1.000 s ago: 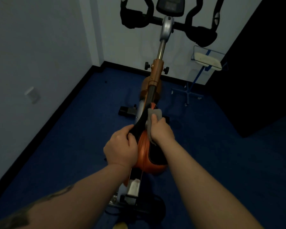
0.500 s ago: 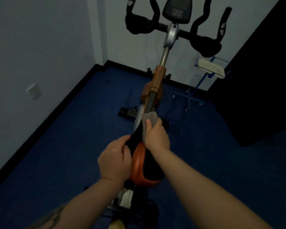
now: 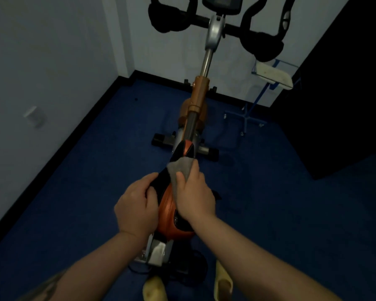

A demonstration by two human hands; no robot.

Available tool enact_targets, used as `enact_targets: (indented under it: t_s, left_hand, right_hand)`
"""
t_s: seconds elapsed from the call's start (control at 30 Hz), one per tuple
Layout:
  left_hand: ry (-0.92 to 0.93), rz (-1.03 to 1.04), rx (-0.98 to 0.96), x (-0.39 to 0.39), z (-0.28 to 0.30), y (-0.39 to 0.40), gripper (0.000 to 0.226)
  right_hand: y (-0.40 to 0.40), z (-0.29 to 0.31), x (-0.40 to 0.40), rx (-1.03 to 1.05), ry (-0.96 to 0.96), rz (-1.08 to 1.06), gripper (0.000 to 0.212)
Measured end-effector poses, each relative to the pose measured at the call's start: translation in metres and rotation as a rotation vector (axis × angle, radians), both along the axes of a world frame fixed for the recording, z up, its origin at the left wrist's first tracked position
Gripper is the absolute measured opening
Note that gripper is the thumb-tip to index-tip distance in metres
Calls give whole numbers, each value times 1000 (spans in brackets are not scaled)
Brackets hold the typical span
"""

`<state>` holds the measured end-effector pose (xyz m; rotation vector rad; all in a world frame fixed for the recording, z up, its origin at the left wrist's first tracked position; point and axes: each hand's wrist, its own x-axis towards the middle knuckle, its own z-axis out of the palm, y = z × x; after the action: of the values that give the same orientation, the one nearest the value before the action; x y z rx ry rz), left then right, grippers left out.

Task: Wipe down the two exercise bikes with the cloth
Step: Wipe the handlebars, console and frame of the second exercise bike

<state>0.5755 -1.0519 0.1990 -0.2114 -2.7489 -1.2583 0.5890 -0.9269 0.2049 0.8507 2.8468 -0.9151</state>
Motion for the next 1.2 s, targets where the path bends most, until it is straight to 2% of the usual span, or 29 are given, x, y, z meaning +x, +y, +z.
enact_targets:
  t_s: [0.1,0.27,0.33,0.37,0.43,0.53,0.57,0.63,0.7,0.77,0.8,0.87,0.9,0.97,1.0,1.07,1.13,1.2]
  left_hand:
    - [12,20,-20,0,-1,2,43]
    - [-23,51,-27,0,-2,4,42]
    - [-4,75,-68,4,0,7,34]
    - [15,110,-78,7,0,9,32]
    - [-2,244,-32,15,1,15,28]
    - [-66,425,94,31,-3,28,30]
    - [-79,466,139,37,-3,33,34]
    - [-92,515,212,47,-3,44,49]
    - [-96,531,242,57,-2,54,72]
    - [-118,545,232,64,-4,63,99]
    - [-131,547,215,68,-5,66,112]
    - [-142,546,194,71,-7,70,131]
    - [-147,547,192,72,-8,72,136]
    - [-173,562,212,73,-9,74,141]
    - [-193,584,241,75,-11,75,143]
    - [-245,644,347,78,-13,80,148]
    - [-303,702,529,80,-16,84,157]
    - [-329,677,678,80,-20,84,163]
  right_hand:
    - [-1,-2,17,30,68,79,65]
    - [26,-5,-42,-164,71,26,64]
    - [34,-7,-55,-60,110,61,62]
    - [35,-9,-57,52,138,145,60]
    - [35,-10,-52,221,229,454,55]
    - [49,-6,-55,233,327,918,50]
    - [57,-2,-63,252,331,992,48]
    - [70,5,-84,349,276,1010,45]
    - [69,9,-99,518,183,985,44]
    - [54,7,-97,654,120,1051,41]
    - [47,5,-90,661,146,1126,40]
    - [43,3,-79,448,249,1260,39]
    - [49,7,-78,309,262,1308,40]
    - [65,13,-92,245,187,1419,42]
    - [73,14,-103,316,142,1432,43]
    - [80,15,-120,498,88,1322,45]
    - [69,12,-119,656,102,1237,46]
    - [48,5,-97,645,190,1273,45]
